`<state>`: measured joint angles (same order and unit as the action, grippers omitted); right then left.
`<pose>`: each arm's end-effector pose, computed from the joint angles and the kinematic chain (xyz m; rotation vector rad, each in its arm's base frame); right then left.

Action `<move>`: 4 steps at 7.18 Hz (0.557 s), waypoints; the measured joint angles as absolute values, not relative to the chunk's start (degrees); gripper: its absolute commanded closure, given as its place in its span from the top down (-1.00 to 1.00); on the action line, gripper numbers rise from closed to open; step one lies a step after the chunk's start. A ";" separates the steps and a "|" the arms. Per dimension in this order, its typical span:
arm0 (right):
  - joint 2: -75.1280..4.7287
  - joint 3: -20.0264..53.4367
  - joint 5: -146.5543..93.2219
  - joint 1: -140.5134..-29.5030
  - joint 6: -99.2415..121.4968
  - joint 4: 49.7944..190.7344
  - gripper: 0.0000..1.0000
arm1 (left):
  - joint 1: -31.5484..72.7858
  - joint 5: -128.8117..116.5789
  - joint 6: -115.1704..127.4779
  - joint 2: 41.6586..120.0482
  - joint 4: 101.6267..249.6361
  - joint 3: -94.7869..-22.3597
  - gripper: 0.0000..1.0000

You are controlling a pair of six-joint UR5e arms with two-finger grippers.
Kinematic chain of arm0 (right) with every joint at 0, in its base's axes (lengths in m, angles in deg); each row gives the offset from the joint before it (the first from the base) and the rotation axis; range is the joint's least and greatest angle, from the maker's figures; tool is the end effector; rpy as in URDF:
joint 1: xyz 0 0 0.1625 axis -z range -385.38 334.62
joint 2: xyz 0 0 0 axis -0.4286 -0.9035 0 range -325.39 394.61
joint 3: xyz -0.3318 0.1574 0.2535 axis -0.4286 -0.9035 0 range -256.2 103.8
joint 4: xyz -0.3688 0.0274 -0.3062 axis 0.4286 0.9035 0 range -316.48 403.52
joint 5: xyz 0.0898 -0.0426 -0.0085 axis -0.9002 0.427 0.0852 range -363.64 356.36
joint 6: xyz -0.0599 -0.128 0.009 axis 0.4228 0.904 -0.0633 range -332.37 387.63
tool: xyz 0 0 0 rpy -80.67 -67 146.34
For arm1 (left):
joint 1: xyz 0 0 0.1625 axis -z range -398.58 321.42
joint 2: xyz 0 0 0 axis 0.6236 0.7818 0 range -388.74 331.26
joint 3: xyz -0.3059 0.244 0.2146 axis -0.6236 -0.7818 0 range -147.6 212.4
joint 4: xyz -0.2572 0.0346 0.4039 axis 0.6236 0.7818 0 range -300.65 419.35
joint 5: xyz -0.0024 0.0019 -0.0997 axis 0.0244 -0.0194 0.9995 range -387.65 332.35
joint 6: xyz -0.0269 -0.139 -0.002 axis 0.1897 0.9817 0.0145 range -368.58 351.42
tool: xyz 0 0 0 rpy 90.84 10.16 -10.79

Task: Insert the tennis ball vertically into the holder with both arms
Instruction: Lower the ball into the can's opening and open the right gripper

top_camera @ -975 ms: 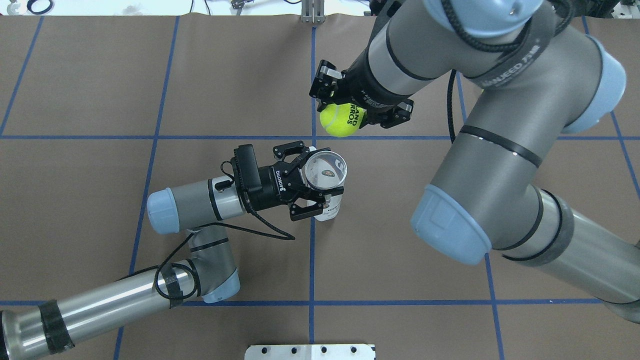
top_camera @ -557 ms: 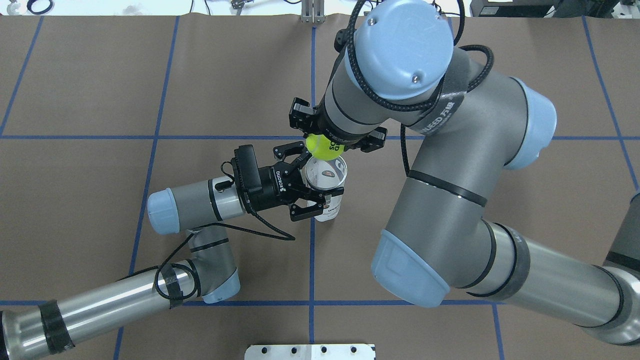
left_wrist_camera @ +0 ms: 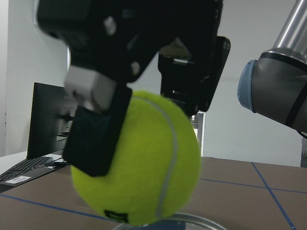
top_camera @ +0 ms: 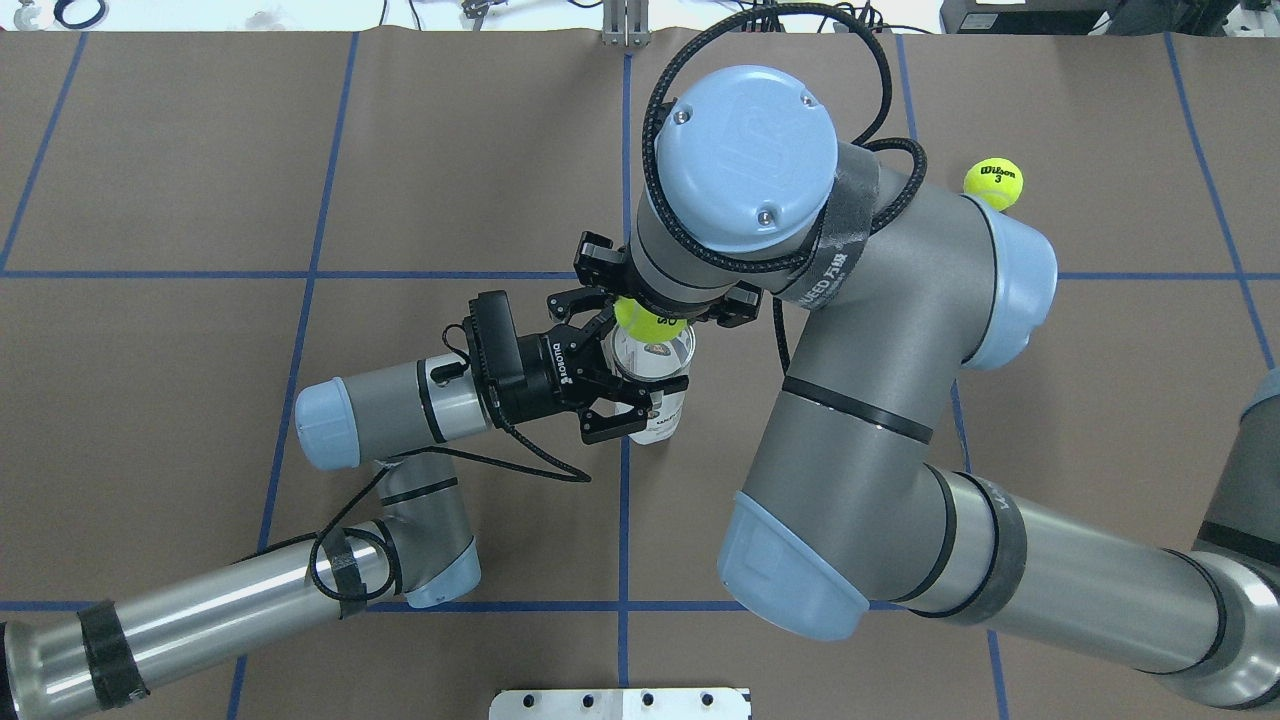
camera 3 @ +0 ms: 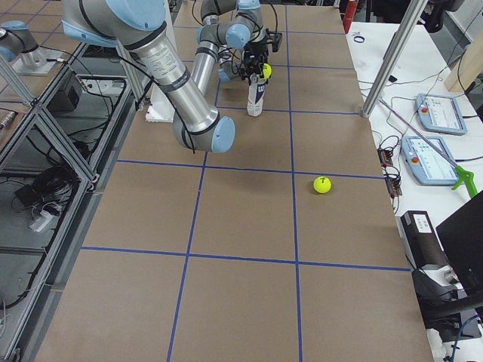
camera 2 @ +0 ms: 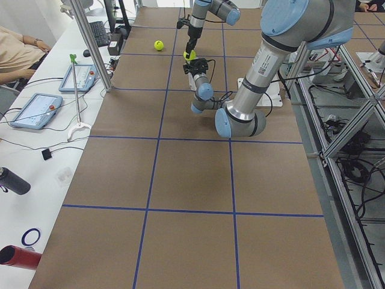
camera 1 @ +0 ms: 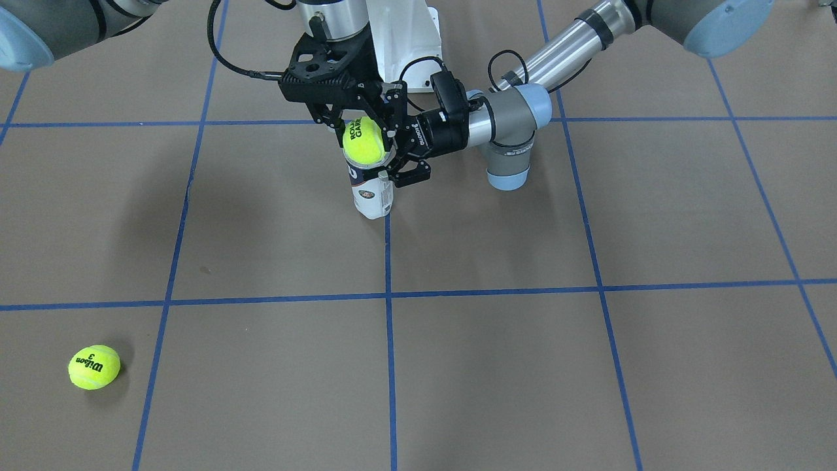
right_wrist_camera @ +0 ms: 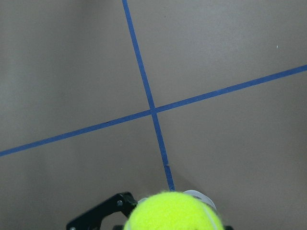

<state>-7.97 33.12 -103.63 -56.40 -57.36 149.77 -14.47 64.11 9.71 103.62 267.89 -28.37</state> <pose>-0.5281 -0.4446 0.0525 0.1177 -0.8908 0.3464 0.6678 -0.4402 0.2189 1.7270 1.5817 0.4570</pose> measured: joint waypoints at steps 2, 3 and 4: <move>-8.06 33.17 -102.97 -56.01 -57.36 150.01 0.98 | -14.42 64.11 9.70 103.68 267.89 -28.37 0.71; -8.09 33.26 -102.69 -55.82 -57.34 150.05 0.98 | -14.41 64.11 9.70 103.70 267.91 -28.37 0.71; -8.08 33.40 -102.58 -55.75 -57.31 150.10 0.98 | -14.41 64.11 9.70 103.70 267.92 -28.34 0.71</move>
